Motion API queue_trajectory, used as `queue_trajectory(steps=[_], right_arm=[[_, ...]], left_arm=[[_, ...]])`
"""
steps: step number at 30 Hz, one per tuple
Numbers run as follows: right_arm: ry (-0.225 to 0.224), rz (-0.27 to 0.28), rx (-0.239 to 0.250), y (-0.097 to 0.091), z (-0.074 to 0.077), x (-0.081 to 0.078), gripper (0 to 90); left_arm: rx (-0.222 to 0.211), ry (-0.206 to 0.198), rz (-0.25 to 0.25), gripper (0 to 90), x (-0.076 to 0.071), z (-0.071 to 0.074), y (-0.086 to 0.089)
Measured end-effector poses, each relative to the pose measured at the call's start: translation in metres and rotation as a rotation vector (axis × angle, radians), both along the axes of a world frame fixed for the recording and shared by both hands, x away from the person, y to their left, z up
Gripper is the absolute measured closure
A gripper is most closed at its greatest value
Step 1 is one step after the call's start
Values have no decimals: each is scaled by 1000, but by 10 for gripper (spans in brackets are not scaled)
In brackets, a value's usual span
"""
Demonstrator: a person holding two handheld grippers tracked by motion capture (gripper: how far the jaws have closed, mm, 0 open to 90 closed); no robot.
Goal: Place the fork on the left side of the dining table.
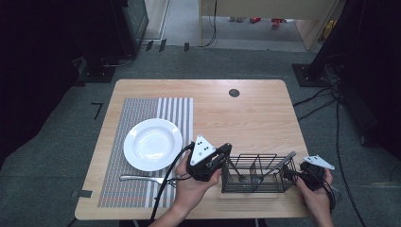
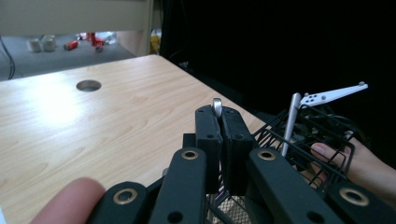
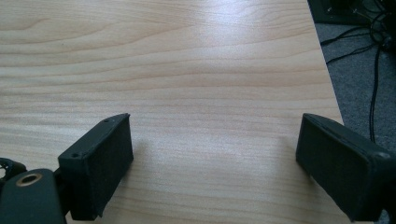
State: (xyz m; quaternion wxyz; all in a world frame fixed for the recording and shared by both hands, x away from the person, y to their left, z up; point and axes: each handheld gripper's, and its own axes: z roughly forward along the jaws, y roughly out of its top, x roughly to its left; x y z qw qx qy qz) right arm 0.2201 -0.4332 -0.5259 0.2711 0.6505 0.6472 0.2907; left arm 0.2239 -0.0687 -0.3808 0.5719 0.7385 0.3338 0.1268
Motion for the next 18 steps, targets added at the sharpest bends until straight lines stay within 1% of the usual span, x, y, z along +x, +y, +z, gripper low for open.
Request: queue_trajectory(steps=[2,3,6,7,8,10,12,13,14,15,18], right_arm=[[0,0,0,0,0,0,108],[0,0,0,0,0,0,108],[0,0,0,0,0,0,108],[0,0,0,0,0,0,108],[0,0,0,0,0,0,108],[0,0,0,0,0,0,108],[0,0,0,0,0,0,108],[0,0,0,0,0,0,108],[0,0,0,0,0,0,108],[0,0,0,0,0,0,108],[0,0,0,0,0,0,108]], left_arm=[[-20,-12,-6,888,-1,1,1],[-25,-14,-9,889,-1,2,2],[-63,-18,-33,889,-1,5,6],[-63,-18,-33,889,-1,5,6],[-65,-36,-31,889,-2,8,7],[-69,-38,-33,889,-3,11,8],[-76,-30,-40,889,-4,15,10],[-76,-30,-40,889,-4,15,10],[-86,-27,-47,890,-4,19,12],[-86,-27,-47,890,-4,19,12],[-104,-26,-64,889,-5,26,14]])
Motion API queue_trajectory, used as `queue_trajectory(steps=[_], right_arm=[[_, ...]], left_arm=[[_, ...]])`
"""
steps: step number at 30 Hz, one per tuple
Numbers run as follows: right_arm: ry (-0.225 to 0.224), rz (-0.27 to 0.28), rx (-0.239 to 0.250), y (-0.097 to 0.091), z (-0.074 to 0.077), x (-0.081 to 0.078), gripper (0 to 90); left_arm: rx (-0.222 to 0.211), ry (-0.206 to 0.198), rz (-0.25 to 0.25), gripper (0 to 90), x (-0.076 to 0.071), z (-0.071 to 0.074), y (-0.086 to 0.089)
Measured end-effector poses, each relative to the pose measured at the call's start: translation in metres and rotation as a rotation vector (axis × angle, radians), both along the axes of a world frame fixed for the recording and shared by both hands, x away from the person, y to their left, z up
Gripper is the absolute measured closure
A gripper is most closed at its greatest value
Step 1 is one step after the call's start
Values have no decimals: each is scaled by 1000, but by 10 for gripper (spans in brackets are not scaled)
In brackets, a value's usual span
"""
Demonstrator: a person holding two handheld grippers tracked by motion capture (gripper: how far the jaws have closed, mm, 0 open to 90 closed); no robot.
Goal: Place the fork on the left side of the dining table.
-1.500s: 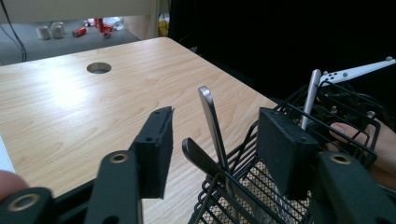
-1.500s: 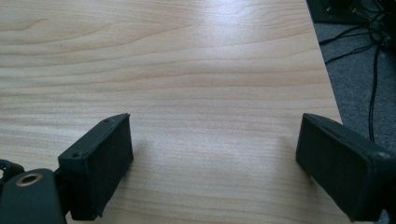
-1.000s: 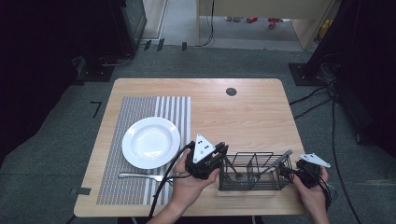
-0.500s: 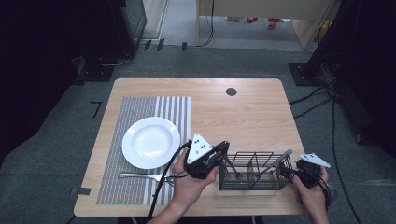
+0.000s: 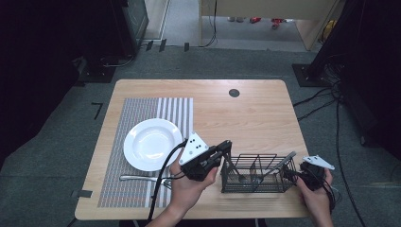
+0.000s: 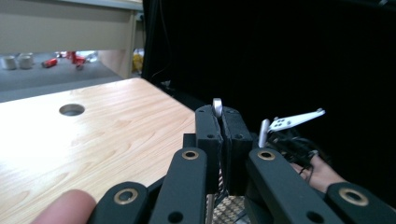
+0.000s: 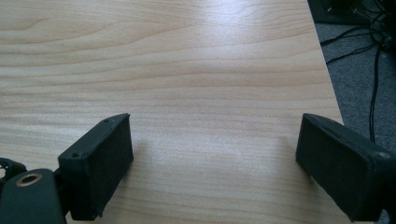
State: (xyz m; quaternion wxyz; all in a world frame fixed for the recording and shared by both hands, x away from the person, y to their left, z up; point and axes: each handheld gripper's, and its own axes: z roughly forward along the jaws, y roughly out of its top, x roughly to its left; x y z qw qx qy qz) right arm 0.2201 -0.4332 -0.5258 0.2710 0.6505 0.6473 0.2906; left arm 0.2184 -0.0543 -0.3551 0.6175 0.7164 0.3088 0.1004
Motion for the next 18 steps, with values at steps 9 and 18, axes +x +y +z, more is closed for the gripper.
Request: queue_trajectory(steps=[9,18], right_arm=[[0,0,0,0,0,0,108],[0,0,0,0,0,0,108]], left_arm=[[-73,-22,-14,890,-1,18,10],[-171,-33,16,889,6,34,33]])
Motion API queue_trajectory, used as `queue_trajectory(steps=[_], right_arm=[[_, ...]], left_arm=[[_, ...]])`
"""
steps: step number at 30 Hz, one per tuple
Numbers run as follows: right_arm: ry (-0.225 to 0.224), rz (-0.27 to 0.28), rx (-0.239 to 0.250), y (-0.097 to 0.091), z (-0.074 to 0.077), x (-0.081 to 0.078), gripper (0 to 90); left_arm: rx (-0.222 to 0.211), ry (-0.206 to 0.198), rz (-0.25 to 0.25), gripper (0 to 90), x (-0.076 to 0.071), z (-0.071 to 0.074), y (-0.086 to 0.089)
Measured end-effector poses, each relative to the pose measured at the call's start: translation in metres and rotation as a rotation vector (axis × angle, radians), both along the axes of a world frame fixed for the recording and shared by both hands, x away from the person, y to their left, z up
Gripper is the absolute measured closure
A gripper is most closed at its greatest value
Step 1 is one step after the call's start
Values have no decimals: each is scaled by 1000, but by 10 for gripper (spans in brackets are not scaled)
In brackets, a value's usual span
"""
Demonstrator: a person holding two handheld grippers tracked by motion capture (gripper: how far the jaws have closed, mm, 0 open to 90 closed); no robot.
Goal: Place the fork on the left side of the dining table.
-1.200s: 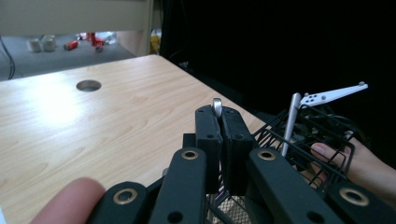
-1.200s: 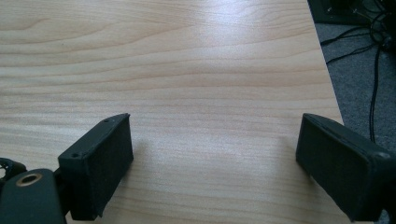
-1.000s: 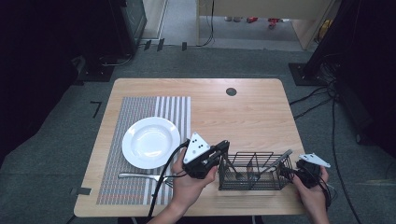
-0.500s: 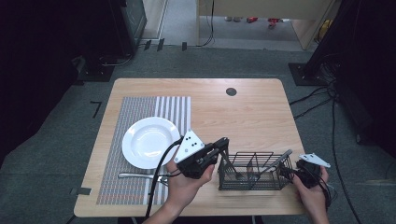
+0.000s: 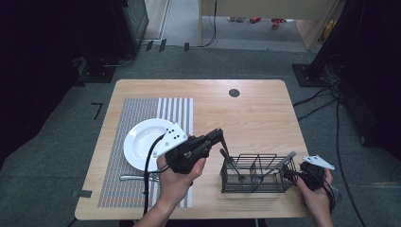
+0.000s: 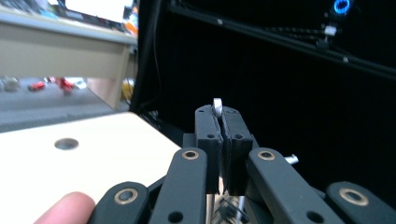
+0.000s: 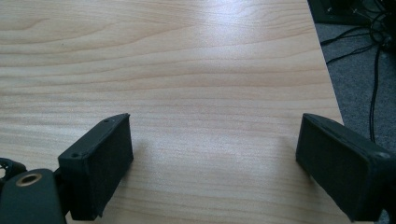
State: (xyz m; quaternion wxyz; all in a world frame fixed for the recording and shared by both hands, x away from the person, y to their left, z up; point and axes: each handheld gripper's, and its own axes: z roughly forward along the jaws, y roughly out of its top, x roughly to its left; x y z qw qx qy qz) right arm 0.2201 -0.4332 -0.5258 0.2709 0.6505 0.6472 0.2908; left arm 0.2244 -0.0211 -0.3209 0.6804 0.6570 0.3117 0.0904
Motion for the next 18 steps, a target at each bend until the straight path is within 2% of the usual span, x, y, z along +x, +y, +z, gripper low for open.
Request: queue_trajectory(steps=[8,12,15,18], right_arm=[[-1,0,0,0,0,0,108],[0,0,0,0,0,0,108],[-1,0,0,0,0,0,108],[-1,0,0,0,0,0,108]], left_arm=[[-84,8,44,890,12,10,24],[-104,9,66,889,19,14,35],[-116,15,88,889,27,13,43],[-153,20,107,889,37,7,51]])
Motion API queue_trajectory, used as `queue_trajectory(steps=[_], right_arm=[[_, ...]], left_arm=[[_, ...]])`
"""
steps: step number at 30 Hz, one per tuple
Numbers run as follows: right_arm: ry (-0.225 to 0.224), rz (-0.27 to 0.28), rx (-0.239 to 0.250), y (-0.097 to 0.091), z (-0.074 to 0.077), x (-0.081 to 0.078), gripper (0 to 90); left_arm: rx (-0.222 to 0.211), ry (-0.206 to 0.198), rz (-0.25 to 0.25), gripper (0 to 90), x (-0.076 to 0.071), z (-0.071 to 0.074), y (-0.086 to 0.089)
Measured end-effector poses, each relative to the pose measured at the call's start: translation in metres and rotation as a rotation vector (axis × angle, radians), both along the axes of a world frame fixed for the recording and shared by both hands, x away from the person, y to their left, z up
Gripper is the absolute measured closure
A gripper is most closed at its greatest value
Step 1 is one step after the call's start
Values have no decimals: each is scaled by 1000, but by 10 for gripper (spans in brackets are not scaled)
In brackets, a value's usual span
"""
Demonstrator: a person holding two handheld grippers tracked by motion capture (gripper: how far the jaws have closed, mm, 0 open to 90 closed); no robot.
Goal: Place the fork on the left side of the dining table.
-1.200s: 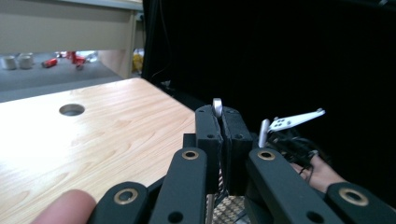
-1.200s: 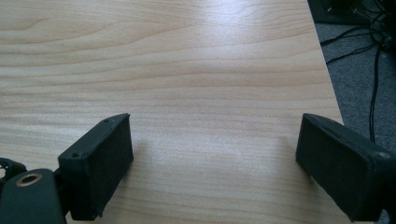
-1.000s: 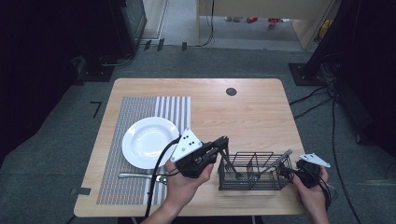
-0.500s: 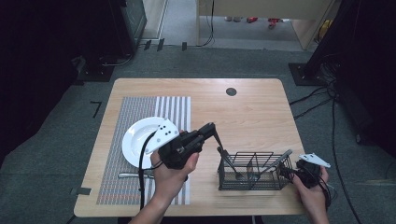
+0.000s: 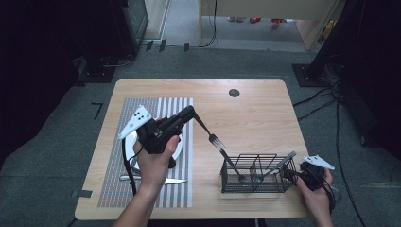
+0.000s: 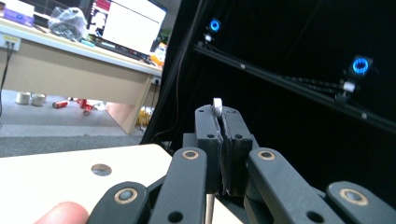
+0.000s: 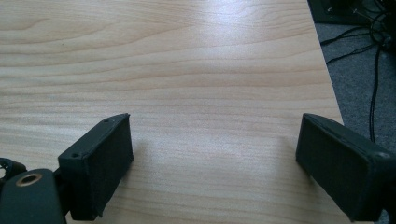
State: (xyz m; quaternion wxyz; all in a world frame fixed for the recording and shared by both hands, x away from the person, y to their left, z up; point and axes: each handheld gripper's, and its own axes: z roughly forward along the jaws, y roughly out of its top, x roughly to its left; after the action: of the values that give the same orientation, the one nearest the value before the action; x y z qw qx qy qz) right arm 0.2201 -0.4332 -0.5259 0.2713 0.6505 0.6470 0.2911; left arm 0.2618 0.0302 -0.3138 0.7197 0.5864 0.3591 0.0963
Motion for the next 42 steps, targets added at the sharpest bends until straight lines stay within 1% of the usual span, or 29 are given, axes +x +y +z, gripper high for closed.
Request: queue_trajectory(steps=[2,6,9,10,11,13,14,15,17,19,21,22,23,24,25,26,28,30,31,33,34,36,37,38,39,40,41,42], right_arm=[[0,1,0,0,0,0,108],[0,0,0,0,0,0,108],[1,0,0,0,0,0,108],[1,0,0,0,0,0,108],[1,0,0,0,0,0,108],[1,0,0,0,0,0,108],[1,0,0,0,0,0,108],[1,0,0,0,0,0,108],[1,0,0,0,0,0,108],[2,0,0,0,0,0,108],[2,0,0,0,0,0,108],[2,-1,0,0,0,0,108],[2,-1,0,0,0,0,108],[2,-1,0,0,0,0,108],[2,-1,0,0,0,0,108],[1,1,-1,0,0,0,108],[2,0,1,0,0,0,108],[1,0,0,0,0,0,108],[1,0,0,0,0,0,108],[1,0,0,0,0,0,108],[1,0,0,0,0,0,108],[1,0,0,0,0,0,108],[1,0,0,0,0,0,108],[1,0,0,0,0,0,108],[1,0,0,0,0,0,108],[1,0,0,0,0,0,108],[1,0,0,0,0,0,108],[1,0,-1,0,0,0,108]], left_arm=[[-26,8,10,889,7,-4,6],[-57,25,28,889,22,-14,16],[-80,47,40,889,29,-19,23],[-84,51,53,889,33,-22,27],[-84,51,53,889,33,-22,27],[-81,54,74,889,37,-25,31],[-78,63,98,889,43,-29,36],[-78,63,98,889,43,-29,36],[-73,82,123,889,50,-34,42],[-90,96,152,889,56,-40,48],[-96,118,174,889,64,-47,55],[-97,126,199,889,71,-53,61],[-97,126,199,889,71,-53,61],[-104,136,215,889,76,-58,64],[-105,143,219,889,79,-61,67],[-117,159,217,889,85,-66,72],[-134,171,217,889,93,-74,77],[-150,174,235,889,100,-83,80],[-157,175,253,888,103,-88,81],[-166,196,272,888,109,-97,85],[-187,218,279,888,112,-102,88],[-216,247,278,887,117,-108,92],[-225,256,279,887,118,-111,93],[-241,266,292,887,121,-115,96],[-258,268,290,885,123,-117,98],[-287,274,288,880,125,-119,101],[-300,275,290,880,126,-121,103],[-313,283,300,883,128,-123,106]])
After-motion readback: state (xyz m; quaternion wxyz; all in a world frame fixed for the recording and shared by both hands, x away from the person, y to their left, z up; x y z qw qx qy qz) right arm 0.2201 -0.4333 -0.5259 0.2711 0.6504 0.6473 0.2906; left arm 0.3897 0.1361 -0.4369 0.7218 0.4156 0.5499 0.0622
